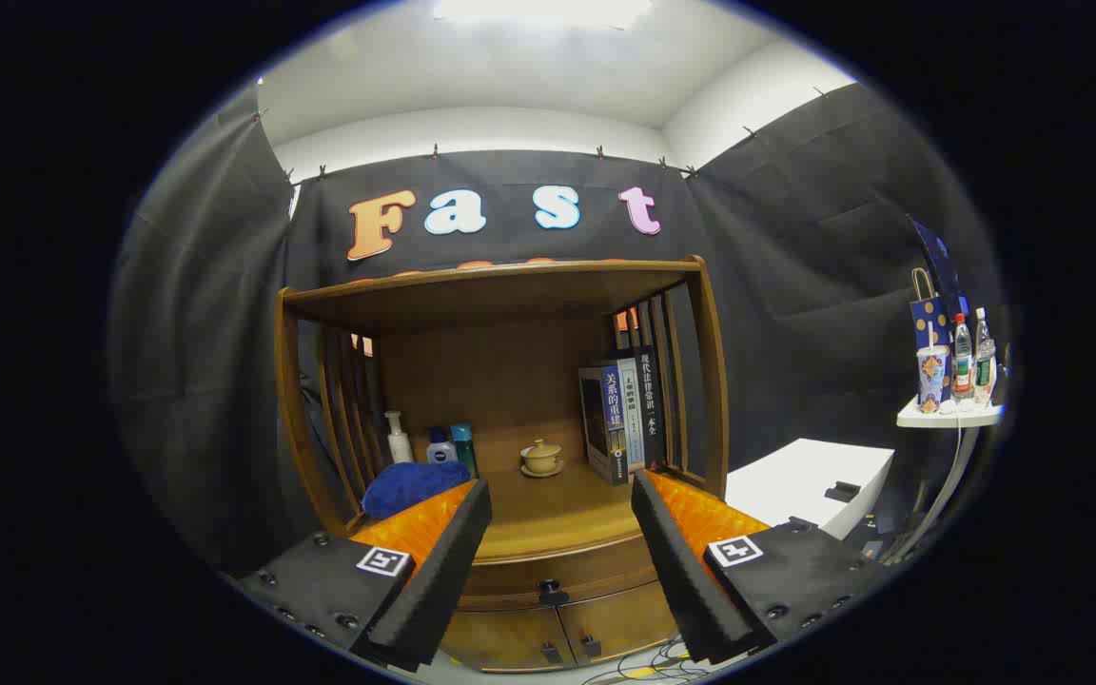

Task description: Pull open the drawer, take out the items inside it, and place them on the countertop above the cabinet.

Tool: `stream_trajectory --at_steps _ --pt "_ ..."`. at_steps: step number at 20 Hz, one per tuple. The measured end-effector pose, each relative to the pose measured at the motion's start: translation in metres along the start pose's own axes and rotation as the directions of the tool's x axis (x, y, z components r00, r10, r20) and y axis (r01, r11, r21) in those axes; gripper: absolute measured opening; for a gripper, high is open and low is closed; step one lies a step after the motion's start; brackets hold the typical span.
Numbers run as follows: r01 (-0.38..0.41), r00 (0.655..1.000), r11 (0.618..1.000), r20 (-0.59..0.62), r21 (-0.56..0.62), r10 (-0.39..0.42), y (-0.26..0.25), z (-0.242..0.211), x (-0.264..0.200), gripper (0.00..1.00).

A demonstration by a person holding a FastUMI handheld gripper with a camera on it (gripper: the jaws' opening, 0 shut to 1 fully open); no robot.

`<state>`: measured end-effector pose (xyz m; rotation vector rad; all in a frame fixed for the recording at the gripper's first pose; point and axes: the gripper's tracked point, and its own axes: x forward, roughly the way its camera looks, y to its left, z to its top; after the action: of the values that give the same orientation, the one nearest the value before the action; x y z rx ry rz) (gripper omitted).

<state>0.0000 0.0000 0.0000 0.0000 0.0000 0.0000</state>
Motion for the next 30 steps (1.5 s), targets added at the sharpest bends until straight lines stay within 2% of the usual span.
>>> stream_trajectory --at_steps 19,24,30 --pt "-0.012 0.999 1.000 -0.030 -0.008 0.012 0.004 -0.016 0.003 0.98" --pt "-0.047 0.998 0.999 -0.038 -0.015 0.047 0.009 -0.038 0.021 0.98" --pt "-0.113 0.993 0.993 -0.030 0.020 0.113 0.005 -0.098 0.054 0.98"
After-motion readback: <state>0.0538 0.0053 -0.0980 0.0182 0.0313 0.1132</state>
